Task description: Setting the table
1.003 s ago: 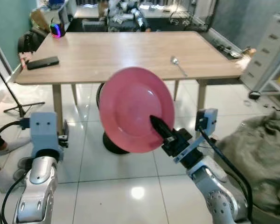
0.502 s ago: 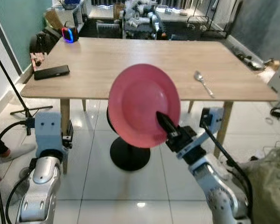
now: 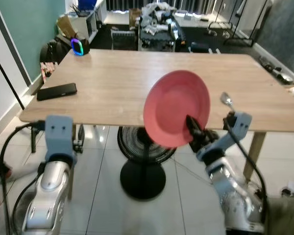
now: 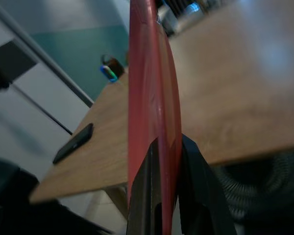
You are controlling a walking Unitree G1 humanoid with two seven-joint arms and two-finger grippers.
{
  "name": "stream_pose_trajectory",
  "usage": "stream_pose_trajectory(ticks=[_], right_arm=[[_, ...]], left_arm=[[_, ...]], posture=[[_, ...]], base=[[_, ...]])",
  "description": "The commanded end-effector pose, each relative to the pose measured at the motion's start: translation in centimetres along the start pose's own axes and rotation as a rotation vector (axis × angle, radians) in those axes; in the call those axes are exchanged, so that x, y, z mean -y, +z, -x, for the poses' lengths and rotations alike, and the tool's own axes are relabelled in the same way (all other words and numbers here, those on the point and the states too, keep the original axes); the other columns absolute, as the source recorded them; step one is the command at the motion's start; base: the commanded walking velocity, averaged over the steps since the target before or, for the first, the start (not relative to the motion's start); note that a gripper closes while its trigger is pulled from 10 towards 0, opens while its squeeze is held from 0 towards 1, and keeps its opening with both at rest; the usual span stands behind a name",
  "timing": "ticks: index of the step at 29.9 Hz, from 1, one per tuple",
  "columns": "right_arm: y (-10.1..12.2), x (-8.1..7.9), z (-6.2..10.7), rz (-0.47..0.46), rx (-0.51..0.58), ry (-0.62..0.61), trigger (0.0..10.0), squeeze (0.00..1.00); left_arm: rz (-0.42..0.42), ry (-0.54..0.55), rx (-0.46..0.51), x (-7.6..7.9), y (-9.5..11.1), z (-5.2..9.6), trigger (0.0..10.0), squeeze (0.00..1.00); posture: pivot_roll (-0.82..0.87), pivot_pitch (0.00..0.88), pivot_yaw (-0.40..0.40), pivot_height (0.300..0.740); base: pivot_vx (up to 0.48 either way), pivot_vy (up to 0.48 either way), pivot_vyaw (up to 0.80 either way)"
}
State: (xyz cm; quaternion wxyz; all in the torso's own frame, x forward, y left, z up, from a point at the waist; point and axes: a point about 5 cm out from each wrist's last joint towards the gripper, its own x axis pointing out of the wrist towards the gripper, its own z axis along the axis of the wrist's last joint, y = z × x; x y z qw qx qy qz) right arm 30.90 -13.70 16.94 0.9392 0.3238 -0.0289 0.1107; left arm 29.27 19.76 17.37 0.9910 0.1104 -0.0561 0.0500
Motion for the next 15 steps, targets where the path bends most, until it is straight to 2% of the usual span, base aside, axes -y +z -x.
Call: stream_pose_trajectory(ticks=[1,2,3,5,10,15], right_arm=[[0.4,2.3,0.3,-0.081,0.018,-0.133,10.0,0.00],[0.7,3.0,0.3,-0.122,0.040,-0.179,10.0,0.00],[0.7,3.0,0.3,-0.122,0.040,-0.179,10.0,0.00],[1.5,4.2,0.3,-0.180,0.096,-0.260,10.0,0.00],[1.9,4.8,0.5,-0.178,0.114,-0.285,10.0,0.00],[2.0,4.8,0.4,-0.222,0.124,-0.296,10.0,0.00]], left_arm=[[-0.035,-0.091,0.052,1.2,0.8,-0.3,10.0,0.00],[-0.057,-0.136,0.073,1.6,1.3,-0.4,10.0,0.00],[-0.057,-0.136,0.073,1.6,1.3,-0.4,10.0,0.00],[-0.096,-0.235,0.110,2.4,2.0,-0.6,10.0,0.00],[-0.092,-0.297,0.129,3.1,2.5,-0.7,10.0,0.00],[-0.094,-0.315,0.139,3.6,2.6,-0.8,10.0,0.00]], posture=[[0.04,0.000,0.066,0.740],[0.04,0.000,0.067,0.740],[0.04,0.000,0.067,0.740],[0.04,0.000,0.069,0.740],[0.04,0.000,0.069,0.740],[0.03,0.000,0.072,0.740]], base=[[0.480,0.000,0.00],[0.480,0.000,0.00],[0.480,0.000,0.00],[0.480,0.000,0.00],[0.480,0.000,0.00],[0.480,0.000,-0.70]])
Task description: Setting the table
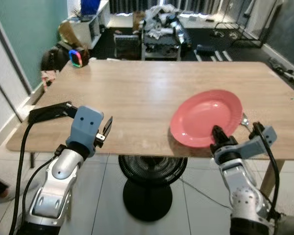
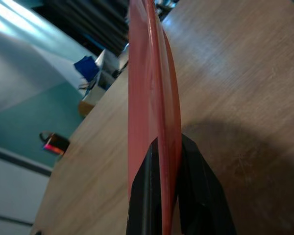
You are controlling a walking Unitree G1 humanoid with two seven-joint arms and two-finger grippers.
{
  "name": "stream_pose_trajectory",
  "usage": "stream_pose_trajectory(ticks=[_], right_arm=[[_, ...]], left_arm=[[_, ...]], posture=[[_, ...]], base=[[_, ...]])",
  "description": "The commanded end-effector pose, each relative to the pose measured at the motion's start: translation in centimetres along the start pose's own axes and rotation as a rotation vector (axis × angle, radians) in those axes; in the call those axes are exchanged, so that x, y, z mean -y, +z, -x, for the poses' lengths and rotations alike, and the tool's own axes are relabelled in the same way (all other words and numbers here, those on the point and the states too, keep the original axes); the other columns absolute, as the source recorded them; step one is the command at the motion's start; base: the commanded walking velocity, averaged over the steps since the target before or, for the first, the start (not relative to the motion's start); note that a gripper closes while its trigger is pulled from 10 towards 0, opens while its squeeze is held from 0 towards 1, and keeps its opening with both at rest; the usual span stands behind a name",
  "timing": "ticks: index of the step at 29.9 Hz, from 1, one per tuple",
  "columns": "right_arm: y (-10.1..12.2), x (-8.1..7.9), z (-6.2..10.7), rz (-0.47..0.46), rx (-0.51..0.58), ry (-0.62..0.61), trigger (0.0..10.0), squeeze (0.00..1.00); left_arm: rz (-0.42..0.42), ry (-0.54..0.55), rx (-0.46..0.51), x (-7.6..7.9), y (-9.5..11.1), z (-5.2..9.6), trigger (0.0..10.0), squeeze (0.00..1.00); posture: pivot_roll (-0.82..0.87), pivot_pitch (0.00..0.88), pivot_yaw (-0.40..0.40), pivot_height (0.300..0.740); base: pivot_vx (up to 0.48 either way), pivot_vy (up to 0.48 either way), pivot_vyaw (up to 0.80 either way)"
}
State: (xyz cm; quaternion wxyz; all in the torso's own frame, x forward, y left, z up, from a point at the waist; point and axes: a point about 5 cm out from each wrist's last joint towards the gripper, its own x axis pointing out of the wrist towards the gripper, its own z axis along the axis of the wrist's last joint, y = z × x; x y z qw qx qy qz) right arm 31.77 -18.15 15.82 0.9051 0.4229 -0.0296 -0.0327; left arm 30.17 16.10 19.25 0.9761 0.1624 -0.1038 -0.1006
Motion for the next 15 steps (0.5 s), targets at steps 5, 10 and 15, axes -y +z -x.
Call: stream_pose_trajectory(ticks=[5,10,15], right_arm=[[0.6,0.6,0.0,-0.047,0.034,-0.030,10.0,0.00],[0.8,-0.2,0.0,-0.024,0.035,0.038,10.0,0.00],[0.0,-1.4,0.3,-0.005,-0.038,0.153,10.0,0.00]], left_arm=[[-0.010,-0.031,0.003,0.3,-0.1,-0.1,10.0,0.00],[-0.019,-0.040,0.006,0.4,0.0,0.0,10.0,0.00],[-0.031,-0.059,0.005,0.6,0.0,0.2,10.0,0.00]], posture=[[0.04,0.000,0.072,0.740],[0.04,0.000,0.073,0.740],[0.04,0.000,0.074,0.740]], base=[[0.480,0.000,-0.55],[0.480,0.000,0.00],[0.132,0.000,0.00]])
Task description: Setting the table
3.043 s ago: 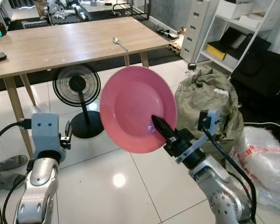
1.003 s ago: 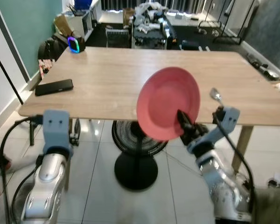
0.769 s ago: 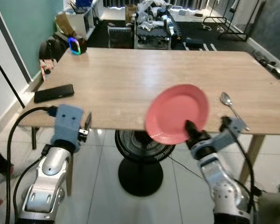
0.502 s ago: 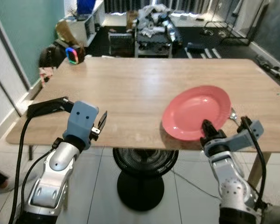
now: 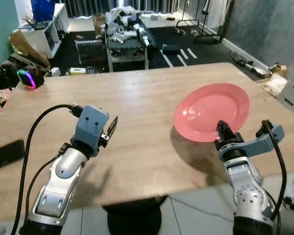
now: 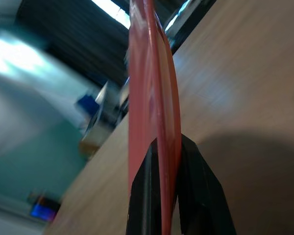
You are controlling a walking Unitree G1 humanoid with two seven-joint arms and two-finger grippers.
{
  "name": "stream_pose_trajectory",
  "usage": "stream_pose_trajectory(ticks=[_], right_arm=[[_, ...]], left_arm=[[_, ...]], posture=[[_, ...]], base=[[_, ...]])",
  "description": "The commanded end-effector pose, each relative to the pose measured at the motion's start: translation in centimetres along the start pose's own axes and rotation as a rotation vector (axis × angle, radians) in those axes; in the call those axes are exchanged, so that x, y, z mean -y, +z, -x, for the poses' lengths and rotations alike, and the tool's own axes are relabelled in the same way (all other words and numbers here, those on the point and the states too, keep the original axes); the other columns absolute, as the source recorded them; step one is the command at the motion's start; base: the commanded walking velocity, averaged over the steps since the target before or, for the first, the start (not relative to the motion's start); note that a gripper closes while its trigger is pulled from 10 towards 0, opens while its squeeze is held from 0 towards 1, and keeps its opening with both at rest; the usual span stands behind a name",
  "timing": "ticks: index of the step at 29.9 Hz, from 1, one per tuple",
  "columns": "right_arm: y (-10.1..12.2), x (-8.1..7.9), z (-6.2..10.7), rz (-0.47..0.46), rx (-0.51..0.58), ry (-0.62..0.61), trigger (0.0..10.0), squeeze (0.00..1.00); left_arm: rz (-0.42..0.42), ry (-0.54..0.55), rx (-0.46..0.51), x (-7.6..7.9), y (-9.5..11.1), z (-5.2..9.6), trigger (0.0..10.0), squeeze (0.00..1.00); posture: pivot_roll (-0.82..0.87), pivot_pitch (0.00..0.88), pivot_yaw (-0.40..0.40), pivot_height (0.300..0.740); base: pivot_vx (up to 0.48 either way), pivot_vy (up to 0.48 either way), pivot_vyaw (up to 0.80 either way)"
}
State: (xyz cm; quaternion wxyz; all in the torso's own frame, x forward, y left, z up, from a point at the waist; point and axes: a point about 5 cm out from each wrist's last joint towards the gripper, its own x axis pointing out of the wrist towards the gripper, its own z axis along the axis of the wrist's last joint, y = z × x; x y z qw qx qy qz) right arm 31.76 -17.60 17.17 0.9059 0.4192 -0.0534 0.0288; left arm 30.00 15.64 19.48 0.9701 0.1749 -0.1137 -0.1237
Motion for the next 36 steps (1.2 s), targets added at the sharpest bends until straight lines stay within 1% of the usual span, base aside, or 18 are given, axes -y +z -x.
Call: stream_pose_trajectory(ticks=[1,2,3,4,5,6,8,13,18,22,26,27,28,31,33,34,36], right_arm=[[-0.9,-0.6,0.4,0.004,-0.065,0.065,10.0,0.00],[-1.0,-0.7,0.4,0.008,-0.070,0.072,10.0,0.00],[-1.5,-0.9,0.5,0.013,-0.107,0.095,10.0,0.00],[-1.5,-0.9,0.5,0.013,-0.107,0.095,10.0,0.00],[-2.3,-1.2,0.8,0.008,-0.168,0.135,10.0,0.00],[-2.3,-1.2,0.8,0.008,-0.168,0.135,10.0,0.00],[-2.9,-1.3,0.9,-0.002,-0.205,0.153,10.0,0.00],[-3.2,-1.3,0.9,0.009,-0.223,0.156,10.0,0.00],[-3.7,-0.7,0.8,0.042,-0.258,0.127,10.0,0.00],[-3.9,-0.6,0.9,0.044,-0.269,0.120,10.0,0.00],[-4.1,-0.1,0.8,0.042,-0.274,0.082,10.0,0.00],[-4.3,0.4,0.7,0.044,-0.274,0.043,10.0,0.00],[-4.3,0.4,0.7,0.044,-0.274,0.043,10.0,0.00],[-4.9,1.8,0.4,0.057,-0.293,-0.067,10.0,0.00],[-5.2,2.2,0.0,0.019,-0.289,-0.097,10.0,0.00],[-5.2,2.2,0.0,0.019,-0.289,-0.097,10.0,0.00],[-5.3,2.6,-0.3,0.005,-0.294,-0.138,10.0,0.00]], left_arm=[[-0.011,-0.020,-0.020,0.3,-0.4,0.3,10.0,0.00],[-0.012,-0.021,-0.021,0.4,-0.4,0.3,10.0,0.00],[-0.017,-0.024,-0.020,0.4,-0.4,0.4,10.0,0.00],[-0.017,-0.024,-0.020,0.4,-0.4,0.4,10.0,0.00],[-0.023,-0.030,-0.020,0.6,-0.5,0.5,10.0,0.00],[-0.023,-0.030,-0.020,0.6,-0.5,0.5,10.0,0.00],[-0.025,-0.033,-0.021,0.8,-0.5,0.6,10.0,0.00],[-0.025,-0.035,-0.024,0.9,-0.6,0.7,10.0,0.00],[-0.025,-0.032,-0.029,0.9,-0.7,0.8,10.0,0.00],[-0.026,-0.028,-0.030,0.9,-0.7,0.7,10.0,0.00],[-0.026,-0.026,-0.031,0.8,-0.7,0.7,10.0,0.00],[-0.025,-0.025,-0.032,0.9,-0.8,0.7,10.0,0.00],[-0.025,-0.025,-0.032,0.9,-0.8,0.7,10.0,0.00],[-0.024,-0.027,-0.034,1.0,-0.8,0.8,10.0,0.00],[-0.023,-0.027,-0.035,1.0,-0.8,0.8,10.0,0.00],[-0.023,-0.027,-0.035,1.0,-0.8,0.8,10.0,0.00],[-0.023,-0.027,-0.035,1.0,-0.8,0.8,10.0,0.00]], posture=[[0.04,0.000,0.074,0.740],[0.04,0.000,0.074,0.740],[0.04,0.000,0.070,0.740],[0.04,0.000,0.070,0.740],[0.04,0.000,0.068,0.740],[0.04,0.000,0.068,0.740],[0.04,0.000,0.066,0.740],[0.04,0.000,0.064,0.740],[0.04,0.000,0.065,0.740],[0.04,0.000,0.064,0.740],[0.04,0.000,0.064,0.740],[0.04,0.000,0.065,0.740],[0.04,0.000,0.065,0.740],[0.05,0.000,0.064,0.740],[0.05,0.000,0.063,0.740],[0.05,0.000,0.063,0.740],[0.05,0.000,0.063,0.740]], base=[[0.000,0.000,0.00],[0.000,0.000,0.00],[0.000,0.000,0.00],[0.000,0.000,0.00],[0.000,0.000,0.00],[0.000,0.000,0.00],[0.000,0.000,0.00],[0.000,0.000,0.00],[0.000,0.000,0.00],[0.000,0.000,0.00],[0.000,0.000,0.00],[0.000,0.000,0.00],[0.000,0.000,0.00],[0.000,0.000,0.00],[0.000,0.000,0.00],[0.000,0.000,0.00],[0.000,0.000,0.00]])
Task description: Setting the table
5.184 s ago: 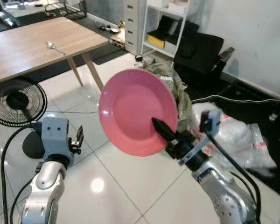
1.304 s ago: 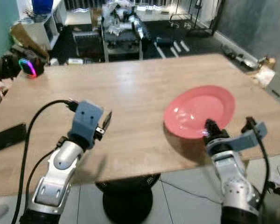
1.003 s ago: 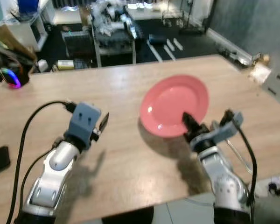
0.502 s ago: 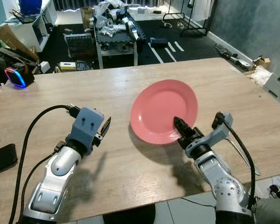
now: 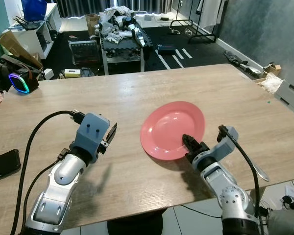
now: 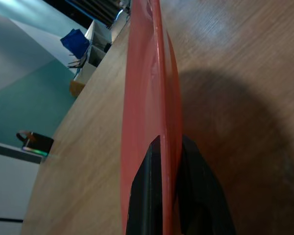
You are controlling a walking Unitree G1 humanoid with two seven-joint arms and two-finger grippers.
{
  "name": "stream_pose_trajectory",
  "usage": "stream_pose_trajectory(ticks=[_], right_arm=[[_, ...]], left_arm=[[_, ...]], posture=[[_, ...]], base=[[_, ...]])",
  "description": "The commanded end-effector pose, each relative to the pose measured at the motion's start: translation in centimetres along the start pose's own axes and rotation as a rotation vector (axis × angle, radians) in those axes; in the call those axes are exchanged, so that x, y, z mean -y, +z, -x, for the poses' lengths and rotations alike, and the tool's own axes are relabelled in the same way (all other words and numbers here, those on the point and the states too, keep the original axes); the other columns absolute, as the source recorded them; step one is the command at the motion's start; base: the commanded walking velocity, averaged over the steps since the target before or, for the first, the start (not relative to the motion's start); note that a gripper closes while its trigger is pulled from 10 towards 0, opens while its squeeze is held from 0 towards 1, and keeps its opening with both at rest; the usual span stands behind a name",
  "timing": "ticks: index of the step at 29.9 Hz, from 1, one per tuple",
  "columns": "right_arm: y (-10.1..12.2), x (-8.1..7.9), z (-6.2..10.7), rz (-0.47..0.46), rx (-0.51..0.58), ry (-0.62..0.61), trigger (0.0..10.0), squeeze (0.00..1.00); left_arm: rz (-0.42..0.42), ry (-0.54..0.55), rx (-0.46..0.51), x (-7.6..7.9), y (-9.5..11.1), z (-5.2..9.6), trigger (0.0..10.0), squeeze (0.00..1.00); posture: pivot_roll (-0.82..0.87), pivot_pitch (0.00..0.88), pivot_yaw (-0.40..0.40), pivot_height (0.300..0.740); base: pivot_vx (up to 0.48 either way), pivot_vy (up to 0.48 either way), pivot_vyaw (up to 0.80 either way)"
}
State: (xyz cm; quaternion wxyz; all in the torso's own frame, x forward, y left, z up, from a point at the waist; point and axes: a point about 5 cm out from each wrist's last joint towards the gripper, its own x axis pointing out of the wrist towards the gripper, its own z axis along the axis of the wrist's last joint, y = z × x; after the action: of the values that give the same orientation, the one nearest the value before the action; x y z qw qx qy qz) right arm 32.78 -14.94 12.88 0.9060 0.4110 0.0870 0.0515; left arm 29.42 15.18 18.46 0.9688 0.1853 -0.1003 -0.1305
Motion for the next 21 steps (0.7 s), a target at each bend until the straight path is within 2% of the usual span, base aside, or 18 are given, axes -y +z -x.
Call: stream_pose_trajectory(ticks=[1,6,12,13,14,18,20,21], right_arm=[[-0.3,1.3,-0.1,-0.023,-0.007,-0.088,10.0,0.00],[0.3,2.2,-0.3,-0.055,0.023,-0.146,10.0,0.00],[1.1,3.2,0.2,-0.053,0.007,-0.160,10.0,0.00],[1.3,3.5,0.3,-0.042,0.013,-0.168,10.0,0.18],[1.5,3.7,0.4,-0.028,0.020,-0.180,10.0,1.00],[2.0,3.8,0.5,0.009,0.046,-0.196,10.0,1.00],[2.9,3.6,0.5,0.105,0.094,-0.204,10.0,1.00],[3.4,3.4,0.6,0.150,0.126,-0.209,10.0,0.73]], left_arm=[[-0.008,-0.006,-0.009,0.2,-0.1,0.2,10.0,0.00],[-0.009,-0.005,-0.011,0.2,-0.2,0.3,10.0,0.00],[-0.008,-0.001,-0.016,0.2,-0.3,0.5,10.0,0.00],[-0.007,-0.002,-0.016,0.2,-0.3,0.5,10.0,0.00],[-0.006,-0.003,-0.016,0.3,-0.3,0.4,10.0,0.00],[-0.003,-0.007,-0.013,0.4,-0.3,0.3,10.0,0.00],[-0.001,-0.010,-0.010,0.5,-0.2,0.2,10.0,0.00],[0.000,-0.010,-0.009,0.6,-0.2,0.2,10.0,0.00]], posture=[[0.06,0.000,0.060,0.740],[0.07,0.000,0.055,0.740],[0.06,0.000,0.055,0.740],[0.05,0.000,0.056,0.740],[0.05,0.000,0.057,0.740],[0.05,0.000,0.057,0.740],[0.05,0.000,0.057,0.740],[0.05,0.000,0.058,0.740]], base=[[0.000,0.000,0.00],[0.000,0.000,0.00],[0.000,0.000,0.00],[0.000,0.000,0.00],[0.000,0.000,0.00],[0.000,0.000,0.00],[0.000,0.000,0.00],[0.000,0.000,0.00]])
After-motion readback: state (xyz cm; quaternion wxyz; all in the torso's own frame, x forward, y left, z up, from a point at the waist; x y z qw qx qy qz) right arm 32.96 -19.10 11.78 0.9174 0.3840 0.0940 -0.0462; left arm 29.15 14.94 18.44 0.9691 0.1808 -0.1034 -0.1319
